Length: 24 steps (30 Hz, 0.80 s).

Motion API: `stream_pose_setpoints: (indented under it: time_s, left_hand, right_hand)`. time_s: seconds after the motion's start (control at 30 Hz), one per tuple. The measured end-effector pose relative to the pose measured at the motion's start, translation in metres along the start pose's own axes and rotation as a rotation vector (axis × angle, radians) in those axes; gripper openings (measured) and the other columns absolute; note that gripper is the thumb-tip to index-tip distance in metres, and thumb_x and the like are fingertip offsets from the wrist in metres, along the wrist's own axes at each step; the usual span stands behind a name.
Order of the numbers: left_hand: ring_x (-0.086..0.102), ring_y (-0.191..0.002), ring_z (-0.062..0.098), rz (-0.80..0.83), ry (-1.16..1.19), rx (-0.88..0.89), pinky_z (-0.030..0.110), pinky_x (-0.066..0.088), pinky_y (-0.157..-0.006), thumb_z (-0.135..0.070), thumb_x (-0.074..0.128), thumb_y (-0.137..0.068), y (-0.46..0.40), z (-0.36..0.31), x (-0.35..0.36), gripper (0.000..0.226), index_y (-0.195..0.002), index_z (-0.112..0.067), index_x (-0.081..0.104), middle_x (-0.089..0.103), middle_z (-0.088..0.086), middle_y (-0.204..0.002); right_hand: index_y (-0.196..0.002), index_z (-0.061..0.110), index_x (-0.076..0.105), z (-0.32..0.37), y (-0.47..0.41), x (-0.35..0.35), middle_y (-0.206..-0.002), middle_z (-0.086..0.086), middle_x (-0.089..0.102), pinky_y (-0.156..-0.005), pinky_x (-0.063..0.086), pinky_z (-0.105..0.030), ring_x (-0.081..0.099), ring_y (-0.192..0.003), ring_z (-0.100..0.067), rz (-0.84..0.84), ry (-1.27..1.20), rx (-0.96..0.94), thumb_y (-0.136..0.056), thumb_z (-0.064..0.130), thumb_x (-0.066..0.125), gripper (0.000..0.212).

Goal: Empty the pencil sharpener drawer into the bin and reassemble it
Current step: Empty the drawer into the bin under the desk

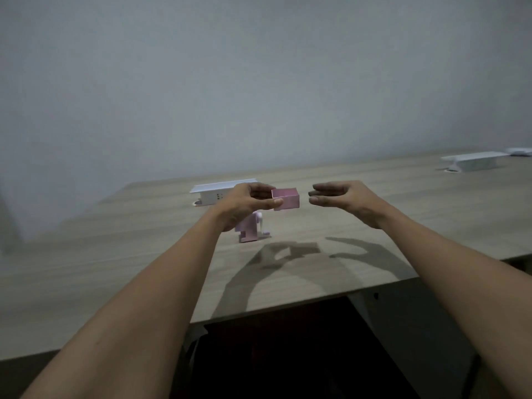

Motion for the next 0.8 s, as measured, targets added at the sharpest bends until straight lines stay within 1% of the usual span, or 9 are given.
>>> stream_pose_setpoints:
  time_s: [0.07, 0.13, 0.2, 0.37, 0.43, 0.53, 0.57, 0.7, 0.8]
  left_hand:
    - [0.072, -0.107, 0.016, 0.032, 0.0, 0.036, 0.027, 0.05, -0.103, -0.017, 0.084, -0.082, -0.012, -0.013, 0.026, 0.052, -0.129, -0.004, 0.067, 0.077, 0.01, -0.117]
    - [0.072, -0.102, 0.014, 0.07, 0.012, 0.065, 0.024, 0.05, -0.099, -0.015, 0.082, -0.084, -0.022, -0.027, 0.052, 0.049, -0.128, -0.003, 0.068, 0.077, 0.012, -0.117]
    - [0.071, -0.104, 0.015, 0.112, 0.038, 0.091, 0.023, 0.049, -0.096, -0.015, 0.081, -0.084, -0.03, -0.04, 0.076, 0.047, -0.128, -0.003, 0.068, 0.076, 0.013, -0.118]
    - [0.071, -0.101, 0.01, 0.243, 0.075, 0.154, 0.02, 0.05, -0.094, -0.016, 0.081, -0.085, -0.045, -0.075, 0.143, 0.039, -0.123, -0.009, 0.071, 0.076, 0.008, -0.117]
    - [0.071, -0.104, 0.009, 0.284, 0.093, 0.178, 0.019, 0.05, -0.094, -0.016, 0.08, -0.086, -0.046, -0.087, 0.173, 0.043, -0.127, -0.007, 0.069, 0.076, 0.007, -0.12]
    - [0.072, -0.102, 0.006, 0.34, 0.127, 0.198, 0.013, 0.053, -0.085, -0.013, 0.079, -0.087, -0.047, -0.102, 0.216, 0.048, -0.132, -0.004, 0.066, 0.075, 0.009, -0.122]
    - [0.072, -0.102, 0.007, 0.362, 0.147, 0.197, 0.014, 0.053, -0.084, -0.013, 0.079, -0.087, -0.047, -0.105, 0.231, 0.048, -0.133, -0.003, 0.065, 0.074, 0.009, -0.124]
    - [0.07, -0.104, 0.009, 0.438, 0.203, 0.189, 0.019, 0.052, -0.09, -0.017, 0.079, -0.087, -0.036, -0.111, 0.292, 0.05, -0.134, -0.005, 0.064, 0.073, 0.007, -0.122]
    - [0.07, -0.113, 0.015, 0.498, 0.24, 0.189, 0.027, 0.05, -0.102, -0.021, 0.082, -0.085, -0.029, -0.105, 0.339, 0.056, -0.135, -0.003, 0.063, 0.074, 0.008, -0.124]
  right_hand:
    - [-0.133, 0.01, 0.067, 0.001, 0.011, -0.021, -0.116, 0.003, 0.079, -0.109, 0.044, -0.027, 0.071, -0.113, -0.005, -0.034, 0.002, 0.0, -0.074, 0.028, 0.09, 0.065]
    - [-0.131, 0.008, 0.068, 0.004, 0.024, -0.041, -0.114, 0.001, 0.079, -0.106, 0.048, -0.027, 0.072, -0.112, -0.007, -0.067, 0.009, 0.003, -0.076, 0.024, 0.089, 0.061]
    - [-0.13, 0.007, 0.069, 0.006, 0.037, -0.062, -0.112, 0.0, 0.08, -0.103, 0.052, -0.029, 0.073, -0.111, -0.009, -0.102, 0.037, -0.002, -0.077, 0.022, 0.088, 0.058]
    - [-0.125, 0.014, 0.075, 0.011, 0.076, -0.119, -0.116, 0.003, 0.079, -0.097, 0.052, -0.027, 0.072, -0.112, -0.01, -0.178, 0.126, -0.013, -0.076, 0.027, 0.089, 0.052]
    - [-0.125, 0.017, 0.075, 0.016, 0.095, -0.14, -0.117, 0.004, 0.078, -0.1, 0.051, -0.028, 0.07, -0.115, -0.008, -0.191, 0.163, -0.007, -0.076, 0.031, 0.088, 0.052]
    - [-0.123, 0.02, 0.076, 0.023, 0.124, -0.17, -0.115, 0.008, 0.079, -0.1, 0.051, -0.024, 0.07, -0.113, -0.003, -0.23, 0.214, 0.003, -0.079, 0.029, 0.086, 0.047]
    - [-0.123, 0.019, 0.076, 0.023, 0.135, -0.181, -0.115, 0.008, 0.079, -0.099, 0.052, -0.023, 0.07, -0.112, -0.003, -0.251, 0.227, 0.015, -0.079, 0.028, 0.086, 0.045]
    - [-0.122, 0.015, 0.076, 0.015, 0.179, -0.222, -0.117, 0.004, 0.078, -0.098, 0.055, -0.026, 0.07, -0.113, -0.009, -0.314, 0.268, 0.075, -0.078, 0.026, 0.087, 0.046]
    - [-0.123, 0.014, 0.075, -0.005, 0.214, -0.246, -0.118, 0.003, 0.078, -0.099, 0.054, -0.027, 0.07, -0.115, -0.012, -0.373, 0.242, 0.132, -0.07, 0.031, 0.091, 0.058]
Point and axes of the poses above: each hand's wrist, its own y-axis away from the middle knuckle, its own x-axis out of the palm, z = x × y, the point moved 8 cm from there along -y, towards the middle knuckle
